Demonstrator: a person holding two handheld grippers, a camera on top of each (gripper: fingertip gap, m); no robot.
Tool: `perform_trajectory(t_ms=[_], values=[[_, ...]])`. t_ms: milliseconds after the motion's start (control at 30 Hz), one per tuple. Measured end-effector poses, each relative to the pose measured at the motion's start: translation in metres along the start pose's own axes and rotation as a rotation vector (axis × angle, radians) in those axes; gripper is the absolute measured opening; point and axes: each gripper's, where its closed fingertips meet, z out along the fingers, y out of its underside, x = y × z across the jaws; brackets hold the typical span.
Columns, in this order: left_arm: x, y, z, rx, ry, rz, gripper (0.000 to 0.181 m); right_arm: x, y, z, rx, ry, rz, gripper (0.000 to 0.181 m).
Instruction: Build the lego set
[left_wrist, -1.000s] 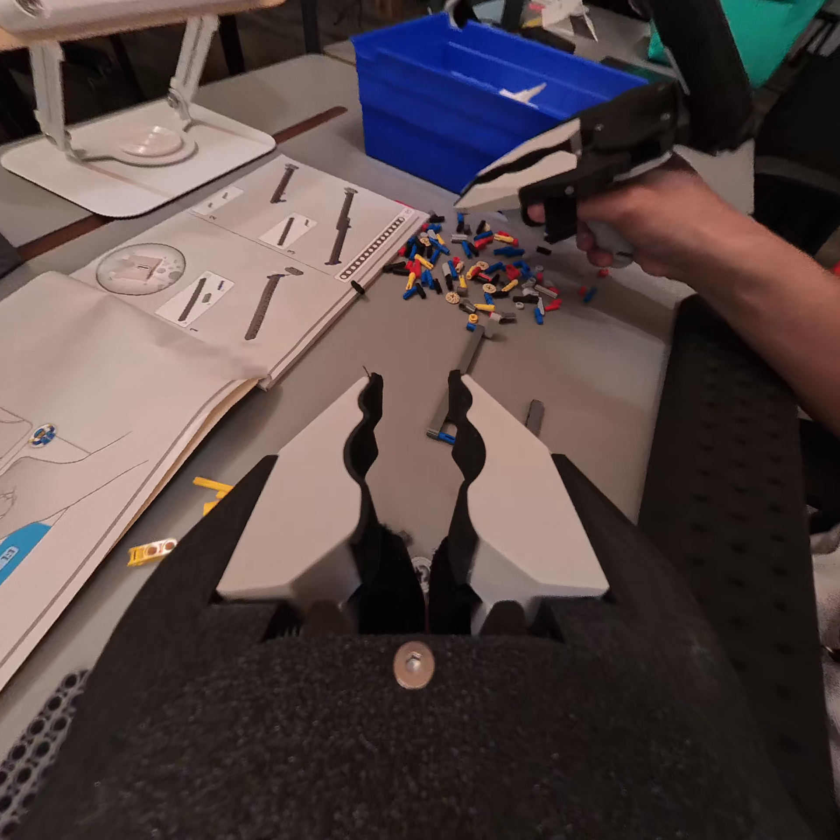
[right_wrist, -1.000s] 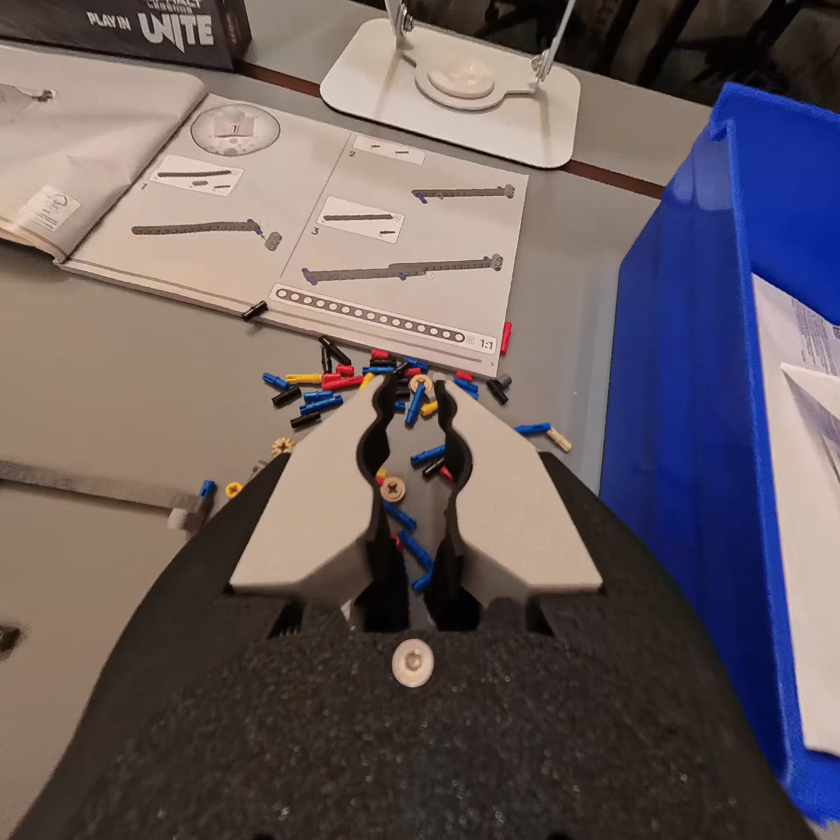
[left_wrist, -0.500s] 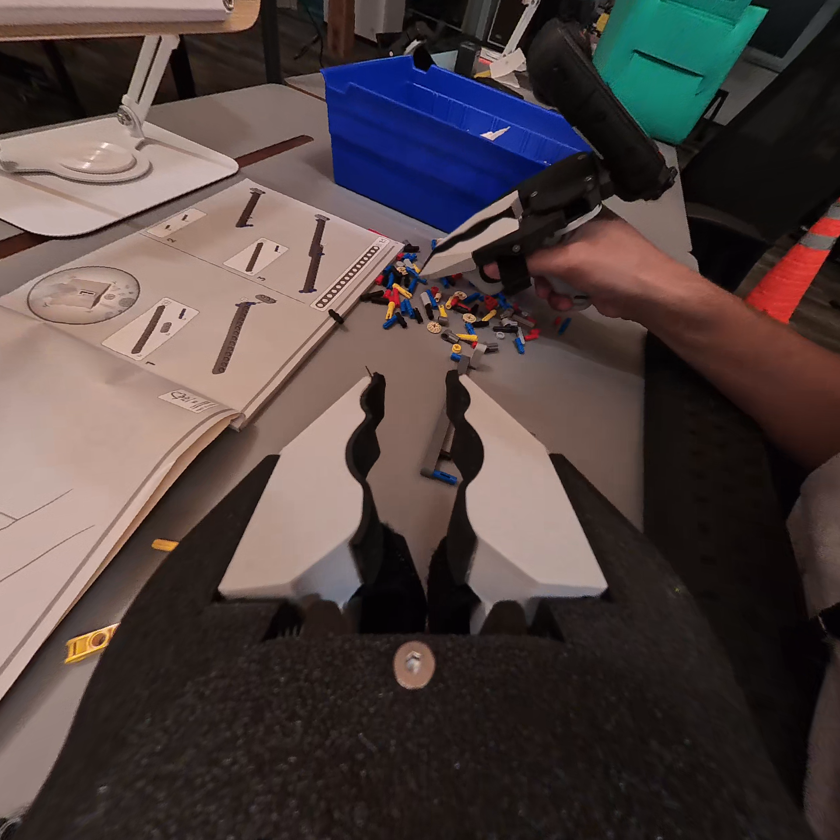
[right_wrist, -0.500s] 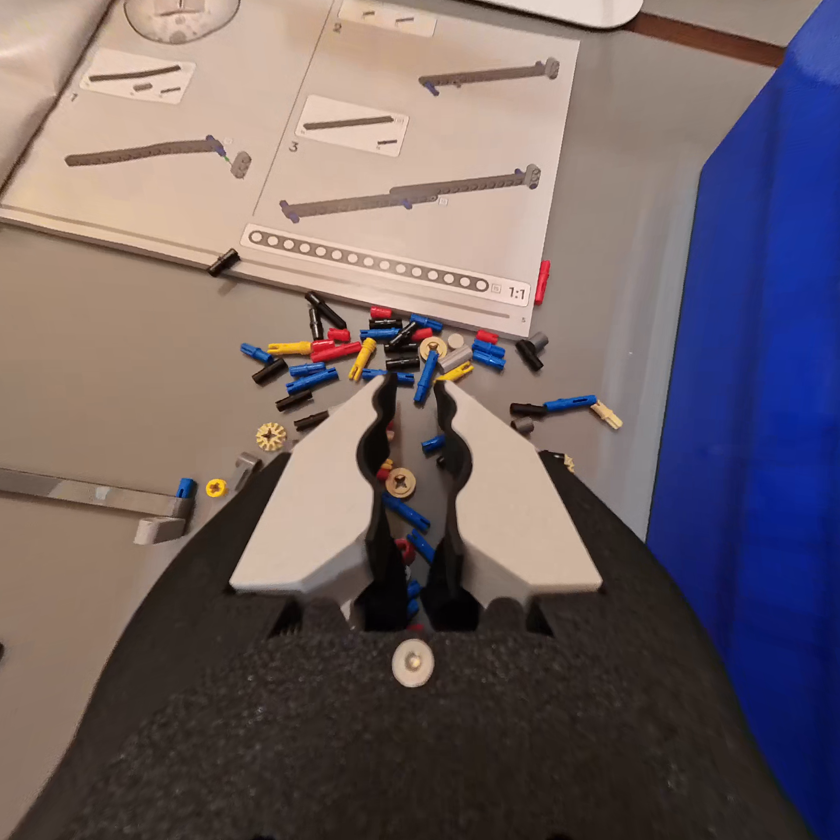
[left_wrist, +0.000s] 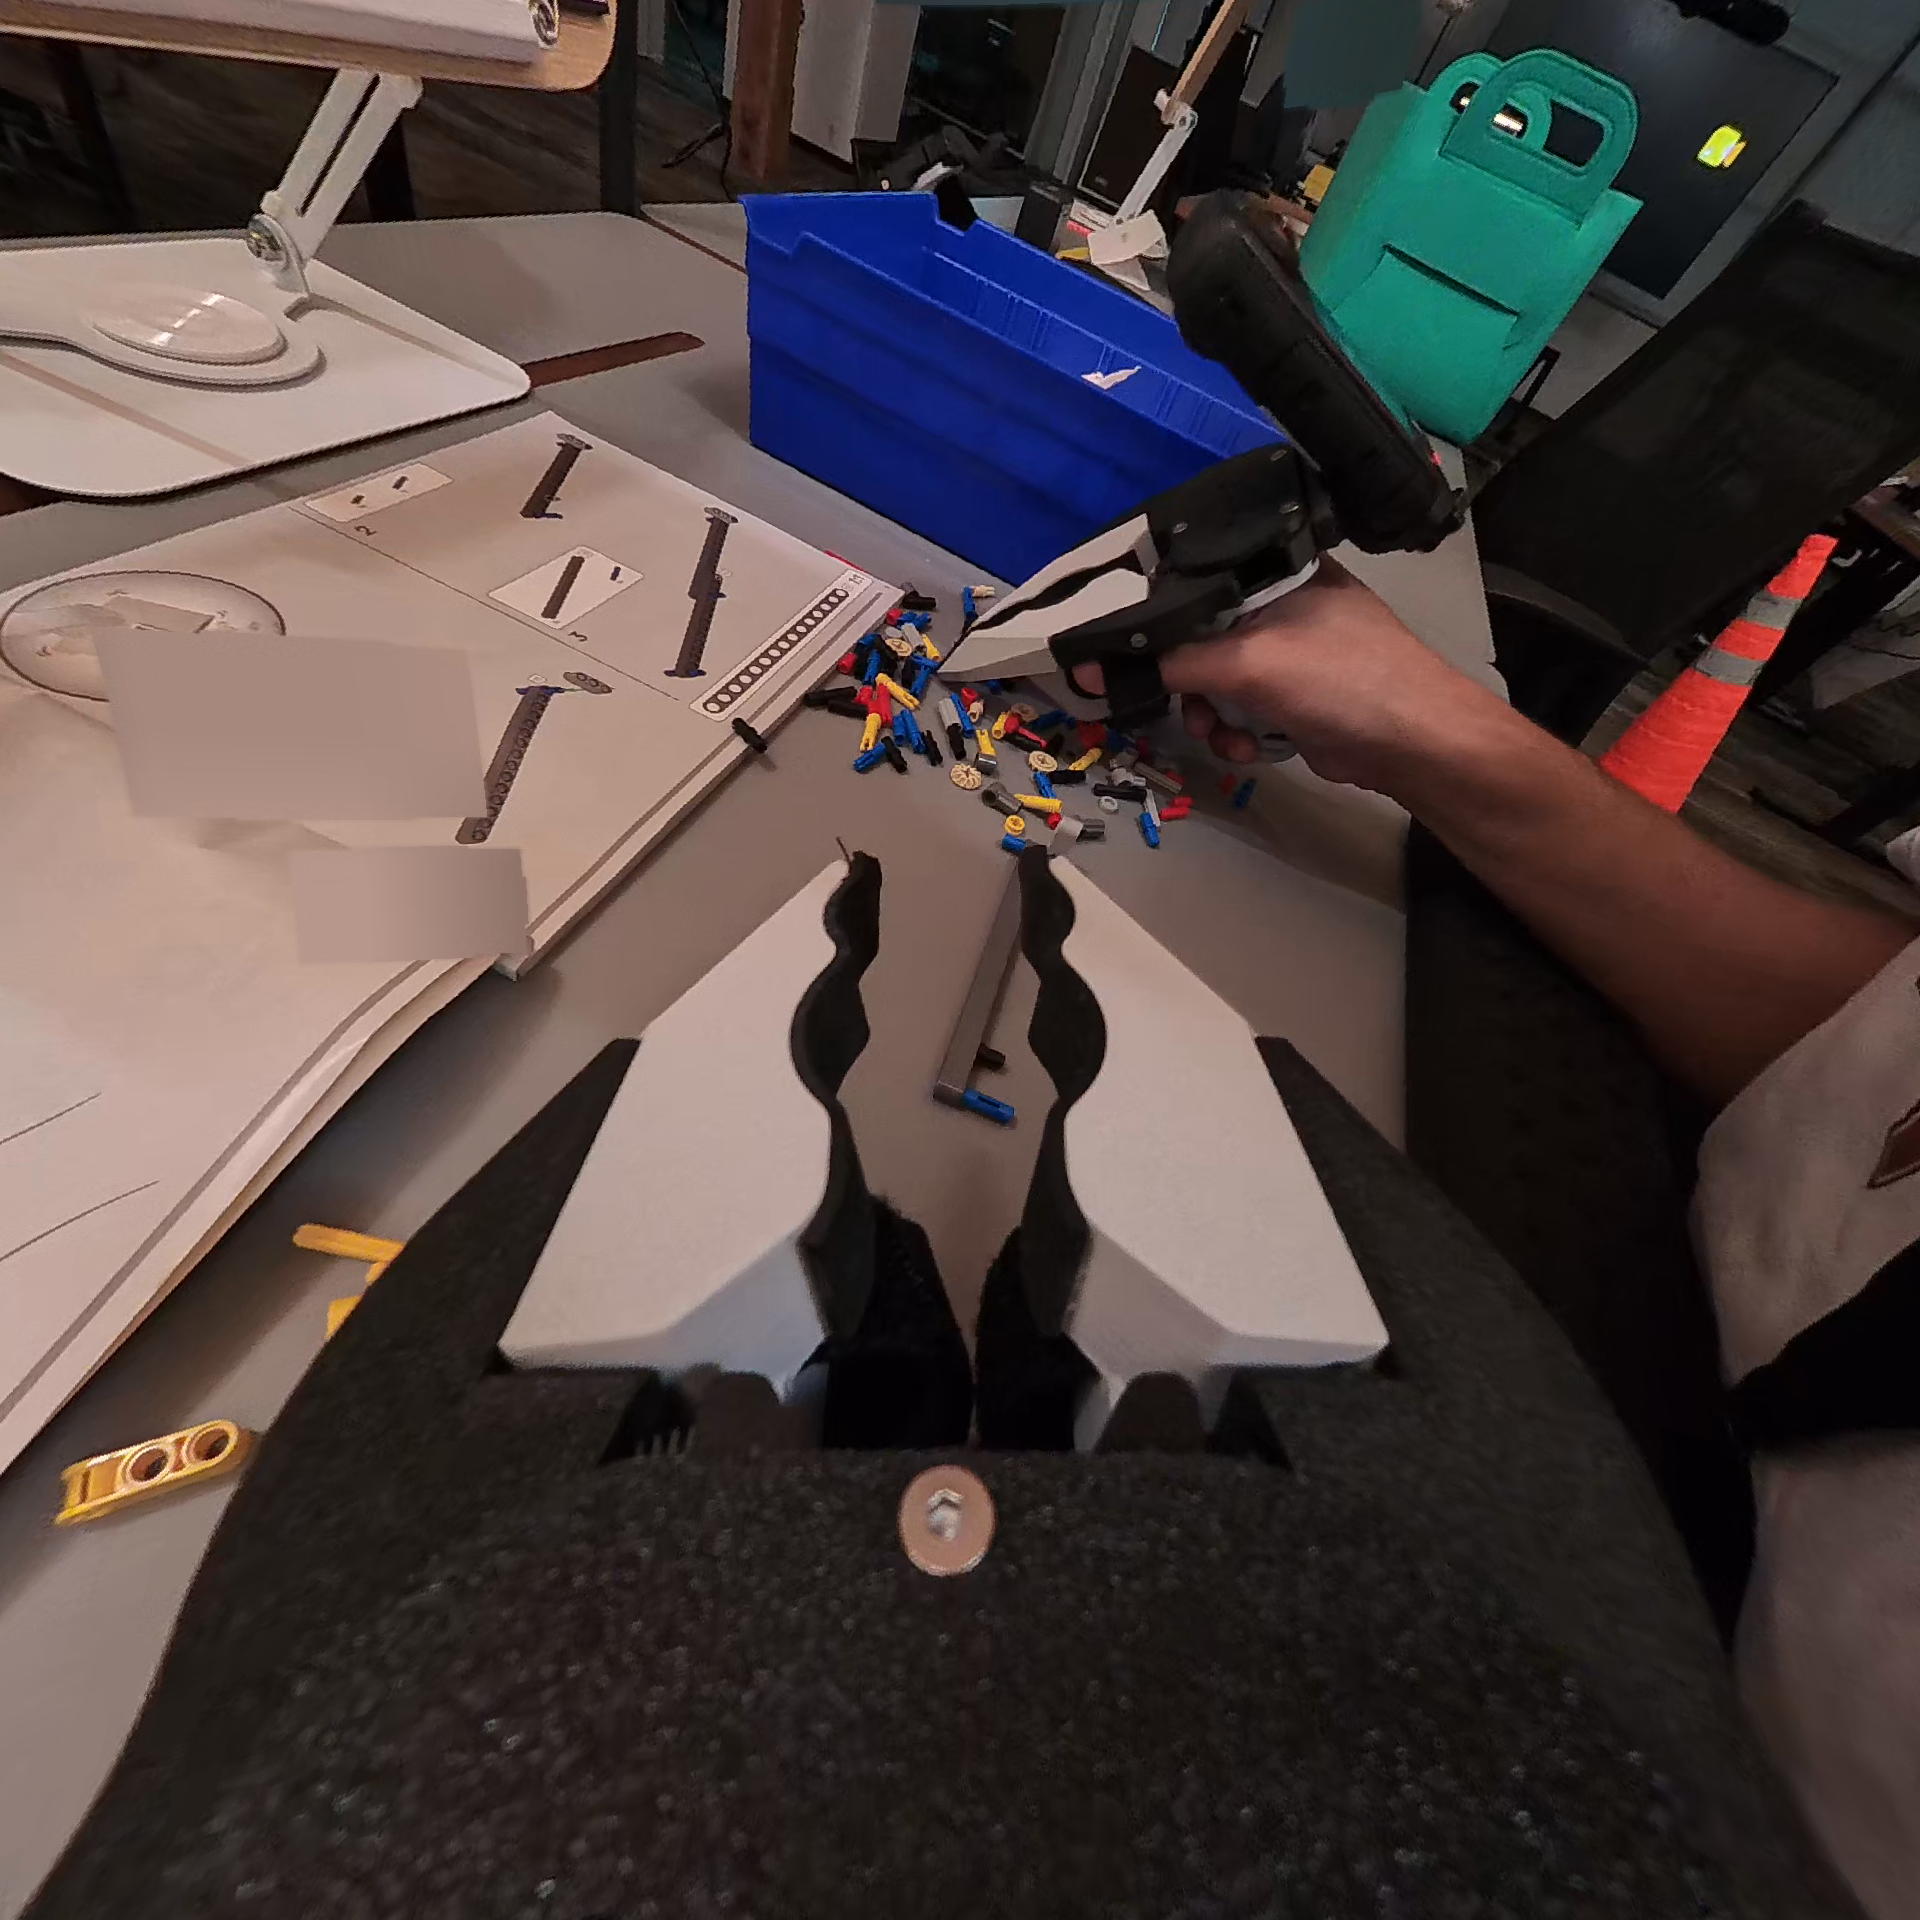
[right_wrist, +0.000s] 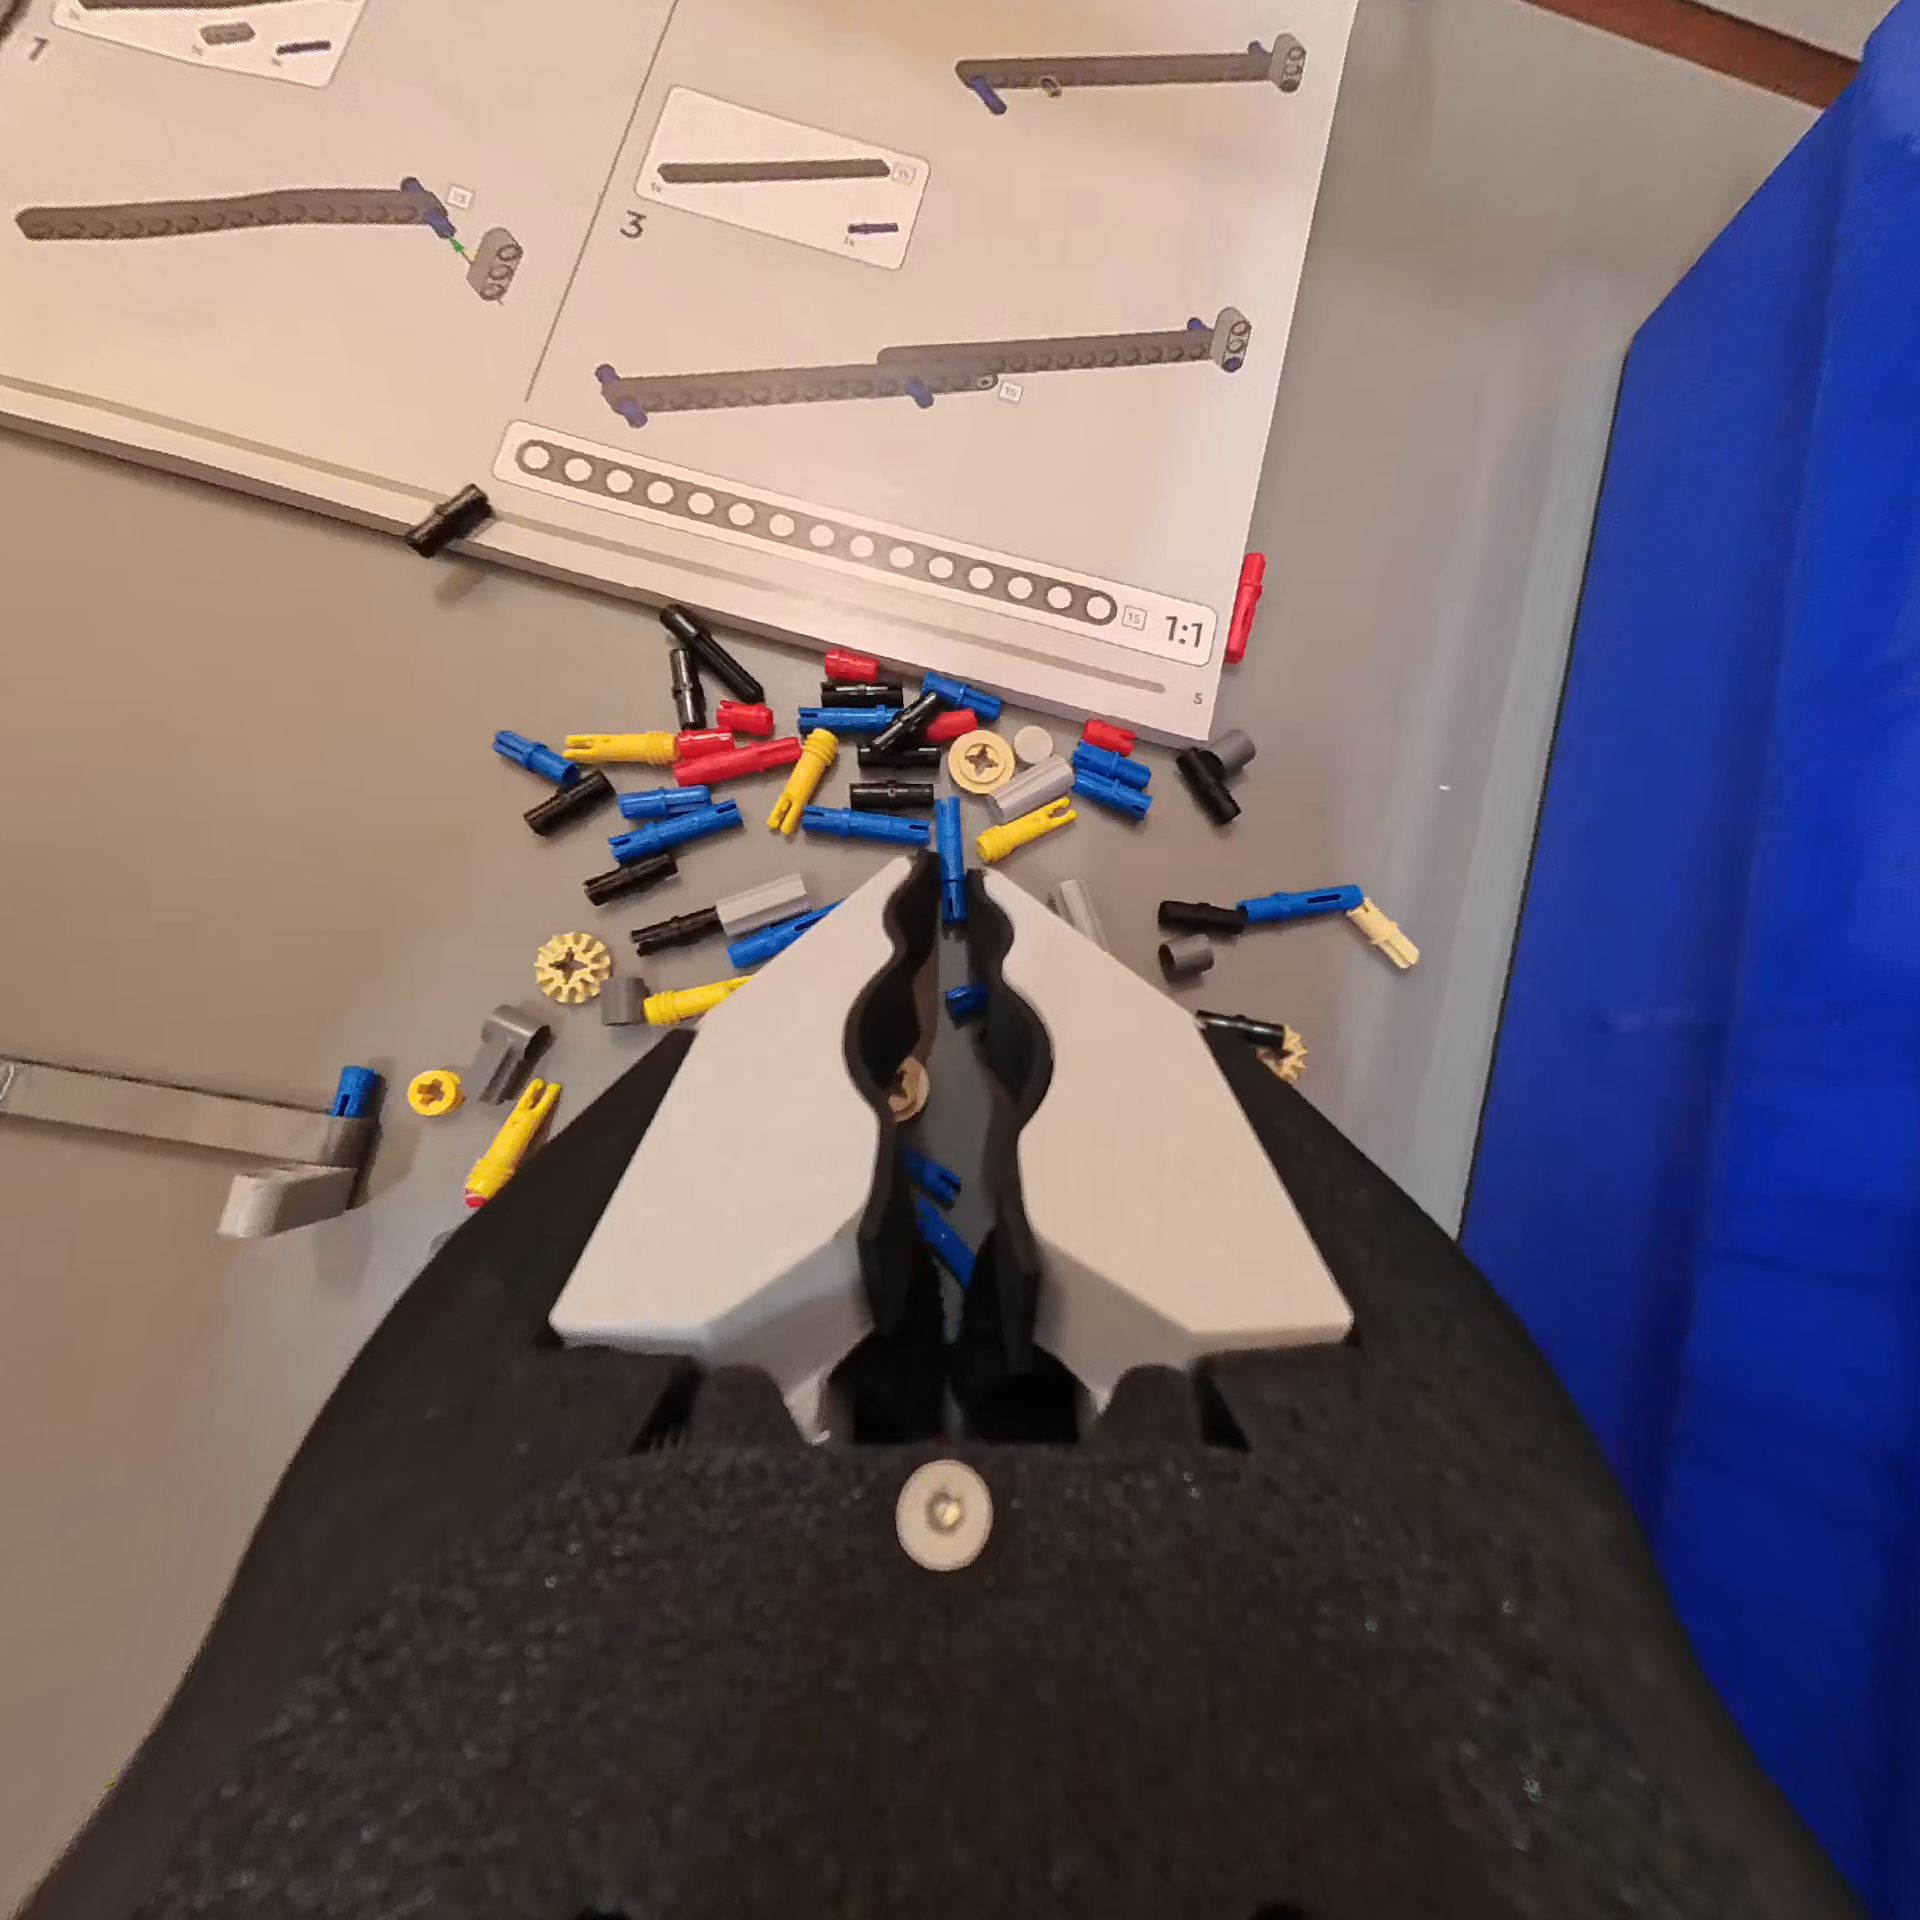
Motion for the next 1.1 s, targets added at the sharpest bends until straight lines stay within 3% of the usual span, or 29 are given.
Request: perform_trajectory(t_ms=[167,267,467,667,933,1100], values=[[-0.003,0.002,0.000,-0.009,-0.025,0.020,0.026,0.000,-0.014,-0.022,0.080,0.037,-0.036,0.004],[-0.006,0.005,-0.001,-0.029,-0.057,0.054,0.026,-0.020,-0.021,-0.047,0.135,-0.023,-0.077,0.004],[-0.012,0.014,-0.004,-0.072,-0.109,0.086,0.026,-0.115,0.016,-0.088,0.104,-0.415,-0.214,0.005],[-0.013,0.019,-0.010,-0.097,-0.165,0.166,0.025,-0.132,0.057,-0.087,0.013,-0.372,-0.297,0.005],[-0.009,0.014,-0.015,-0.065,-0.147,0.137,0.025,-0.140,0.065,-0.078,0.013,-0.299,-0.354,0.005],[-0.002,0.031,-0.012,-0.149,-0.082,0.158,0.025,-0.140,0.064,-0.076,0.006,-0.323,-0.322,0.005]])
